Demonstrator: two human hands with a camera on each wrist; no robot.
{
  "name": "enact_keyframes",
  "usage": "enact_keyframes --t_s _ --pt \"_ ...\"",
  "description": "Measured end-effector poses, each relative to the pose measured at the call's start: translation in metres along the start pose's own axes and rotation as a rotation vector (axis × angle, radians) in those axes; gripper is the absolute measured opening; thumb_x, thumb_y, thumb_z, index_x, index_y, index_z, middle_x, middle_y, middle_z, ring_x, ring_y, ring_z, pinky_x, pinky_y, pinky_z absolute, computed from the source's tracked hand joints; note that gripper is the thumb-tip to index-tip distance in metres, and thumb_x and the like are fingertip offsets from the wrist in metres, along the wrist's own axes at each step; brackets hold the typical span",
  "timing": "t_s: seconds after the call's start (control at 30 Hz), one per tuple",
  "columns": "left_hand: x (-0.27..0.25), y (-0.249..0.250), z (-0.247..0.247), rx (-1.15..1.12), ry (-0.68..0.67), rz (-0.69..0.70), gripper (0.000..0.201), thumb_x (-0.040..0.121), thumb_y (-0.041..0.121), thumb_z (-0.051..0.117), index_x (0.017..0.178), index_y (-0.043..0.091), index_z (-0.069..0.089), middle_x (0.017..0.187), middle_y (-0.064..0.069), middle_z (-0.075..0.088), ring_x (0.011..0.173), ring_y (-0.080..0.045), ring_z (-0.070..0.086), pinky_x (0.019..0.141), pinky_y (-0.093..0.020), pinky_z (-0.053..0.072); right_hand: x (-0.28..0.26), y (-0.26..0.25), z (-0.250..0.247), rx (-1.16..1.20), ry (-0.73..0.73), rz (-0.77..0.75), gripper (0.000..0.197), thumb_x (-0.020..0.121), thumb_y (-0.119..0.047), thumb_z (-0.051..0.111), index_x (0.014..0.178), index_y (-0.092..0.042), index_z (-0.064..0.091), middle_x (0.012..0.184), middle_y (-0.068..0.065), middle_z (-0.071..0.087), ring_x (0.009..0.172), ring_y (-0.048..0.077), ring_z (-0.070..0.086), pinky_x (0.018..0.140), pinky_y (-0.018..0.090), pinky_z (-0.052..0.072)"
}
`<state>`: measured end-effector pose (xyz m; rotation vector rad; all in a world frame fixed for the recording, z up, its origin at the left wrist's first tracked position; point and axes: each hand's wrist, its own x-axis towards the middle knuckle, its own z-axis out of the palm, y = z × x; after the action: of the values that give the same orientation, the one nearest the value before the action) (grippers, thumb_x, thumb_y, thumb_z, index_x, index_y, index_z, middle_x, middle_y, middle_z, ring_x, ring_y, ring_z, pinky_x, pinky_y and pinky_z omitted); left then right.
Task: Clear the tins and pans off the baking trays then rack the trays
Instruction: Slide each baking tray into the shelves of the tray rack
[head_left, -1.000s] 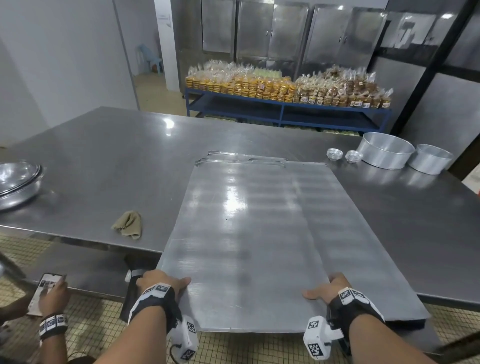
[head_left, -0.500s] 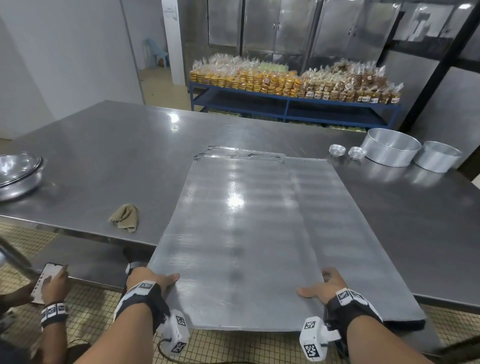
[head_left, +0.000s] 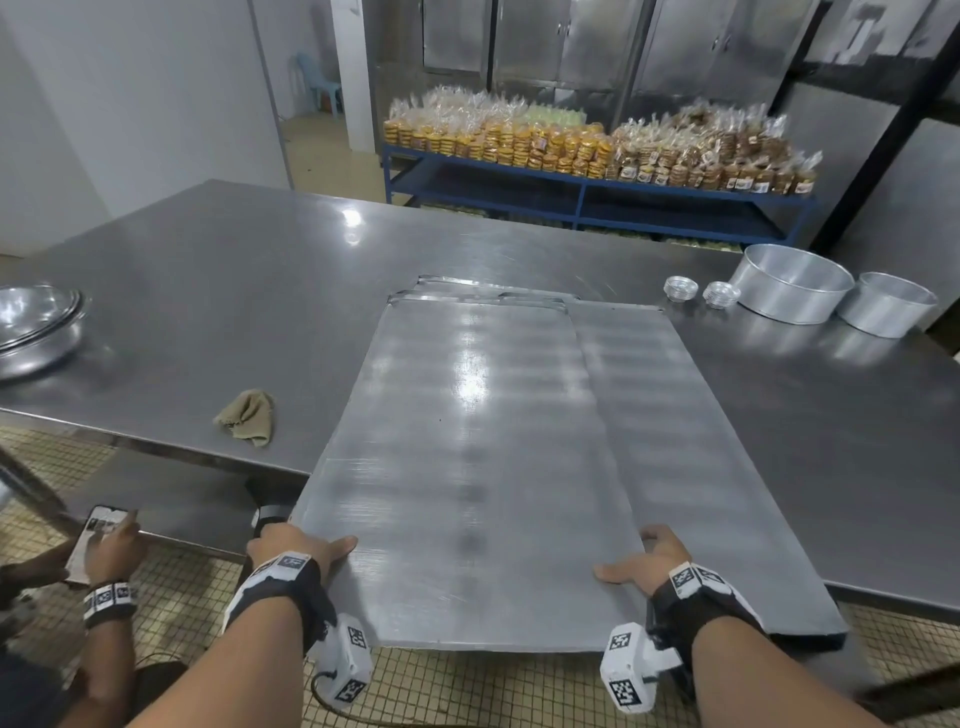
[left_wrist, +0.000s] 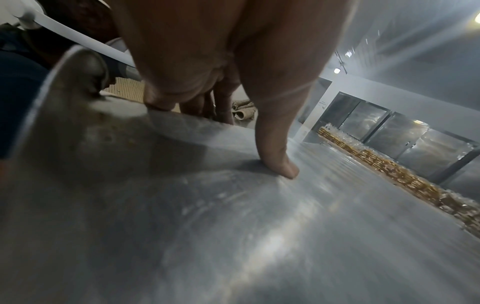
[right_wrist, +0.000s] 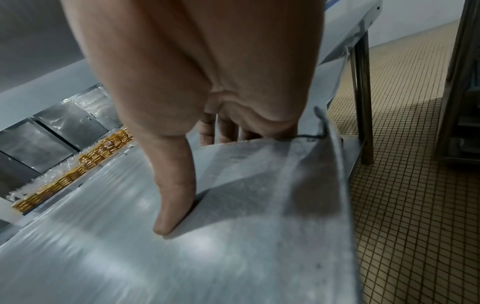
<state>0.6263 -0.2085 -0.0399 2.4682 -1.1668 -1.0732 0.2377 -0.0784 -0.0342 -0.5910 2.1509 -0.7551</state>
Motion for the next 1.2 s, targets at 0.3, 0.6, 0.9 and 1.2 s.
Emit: enact_keyframes --t_s 0.3,0.6,0.9,1.2 --pt "-0.002 0.001 -0.016 -0.039 -0.136 -0.085 0.097 0.059 0.026 0.094 0.134 0.002 0.039 0.124 -0.021 0.057 0.110 -0.045 0.058 0.096 -0.055 0.050 0.001 -0.022 0.010 -0.143 0.105 0.060 0.042 0.087 -0.033 0.065 0.114 -0.001 0.066 0.105 0.018 0.069 0.085 0.029 0.064 0.074 0.028 0.047" --pt "-0.004 -0.006 -0.016 0.053 -0.230 0.020 0.096 0.066 0.059 0.079 0.139 0.005 0.047 0.132 -0.017 0.058 0.110 -0.038 0.060 0.094 -0.041 0.050 -0.006 -0.026 0.020 -0.190 0.081 0.134 0.064 0.068 -0.046 0.082 0.113 -0.003 0.065 0.105 0.018 0.070 0.092 0.033 0.068 0.088 0.038 0.055" --pt "0.002 -0.012 -0.020 0.194 -0.247 0.041 0.097 0.058 0.072 0.072 0.131 0.011 0.054 0.122 -0.010 0.065 0.103 -0.031 0.065 0.095 -0.039 0.052 -0.017 -0.036 0.013 -0.140 -0.017 0.221 0.061 0.074 -0.021 0.081 0.122 0.007 0.055 0.108 0.022 0.062 0.079 0.030 0.062 0.067 0.029 0.047" --pt "0.003 -0.009 -0.017 0.068 -0.203 0.031 0.083 0.082 0.050 0.072 0.144 0.005 0.040 0.138 -0.017 0.054 0.120 -0.037 0.056 0.106 -0.044 0.043 -0.031 -0.032 0.022 -0.074 0.054 0.189 0.046 0.076 -0.012 0.081 0.113 0.006 0.059 0.092 0.017 0.062 0.080 0.031 0.060 0.076 0.030 0.044"
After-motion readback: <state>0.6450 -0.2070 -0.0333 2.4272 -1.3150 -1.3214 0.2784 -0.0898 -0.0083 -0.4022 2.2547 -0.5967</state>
